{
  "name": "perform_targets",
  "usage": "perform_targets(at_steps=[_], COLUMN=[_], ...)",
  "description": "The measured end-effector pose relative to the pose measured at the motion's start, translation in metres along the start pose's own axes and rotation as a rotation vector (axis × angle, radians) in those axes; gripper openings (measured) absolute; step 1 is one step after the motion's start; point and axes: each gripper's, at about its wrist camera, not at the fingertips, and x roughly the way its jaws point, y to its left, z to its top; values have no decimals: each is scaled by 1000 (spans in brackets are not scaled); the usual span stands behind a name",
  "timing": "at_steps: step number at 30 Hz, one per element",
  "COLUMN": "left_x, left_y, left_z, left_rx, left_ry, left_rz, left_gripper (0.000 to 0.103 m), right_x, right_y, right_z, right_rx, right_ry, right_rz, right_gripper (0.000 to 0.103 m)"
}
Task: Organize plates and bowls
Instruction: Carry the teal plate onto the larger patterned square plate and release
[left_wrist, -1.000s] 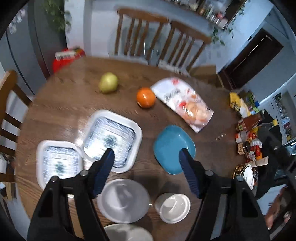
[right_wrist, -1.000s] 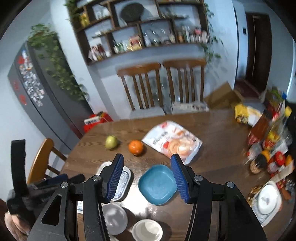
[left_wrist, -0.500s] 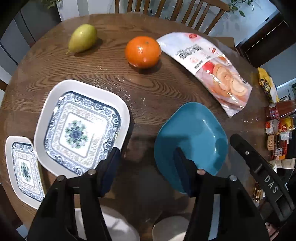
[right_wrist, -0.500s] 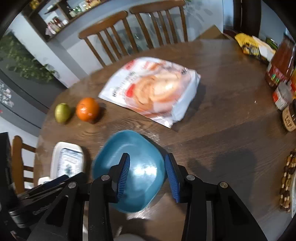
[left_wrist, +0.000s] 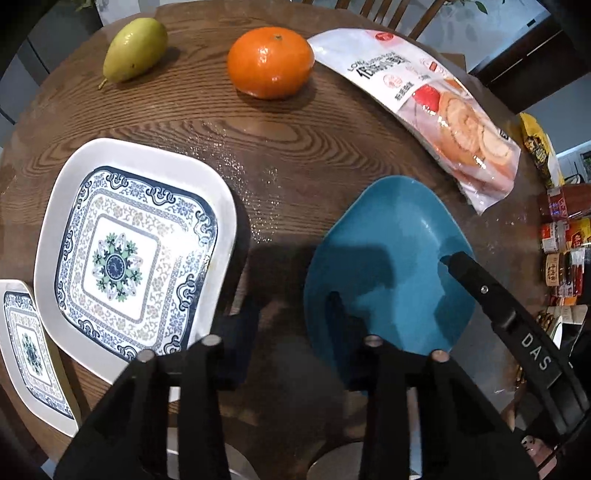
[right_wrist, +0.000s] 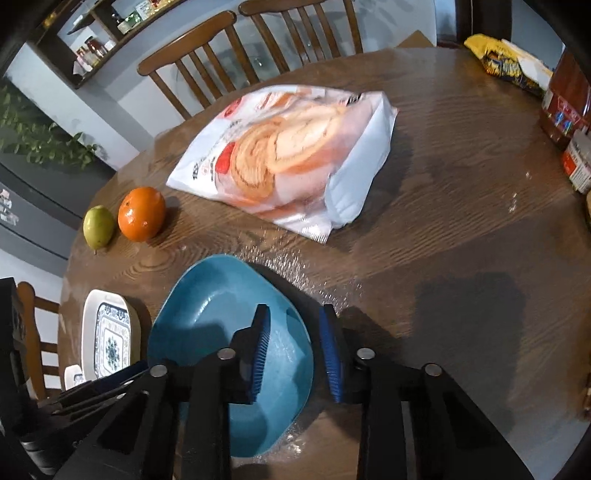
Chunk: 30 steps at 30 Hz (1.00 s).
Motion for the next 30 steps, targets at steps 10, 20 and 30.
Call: perform_targets(at_steps=[10,20,30], left_x=[9,-29,-70], left_y=[-7,23,83], left_z=[-4,-14,-4], left_rx=[25,-5,-164], left_ry=[-29,-137,-142], left_rz=[-12,-9,25], left_gripper=[15,17,18], right_x=[6,-38,-17], right_y=[2,47,129], right_z=[-9,-1,-5], right_rx=[-12,-82,-230], right_ry=[2,-85,-58], right_rz=[-14,47,87], right_gripper=[10,10,10])
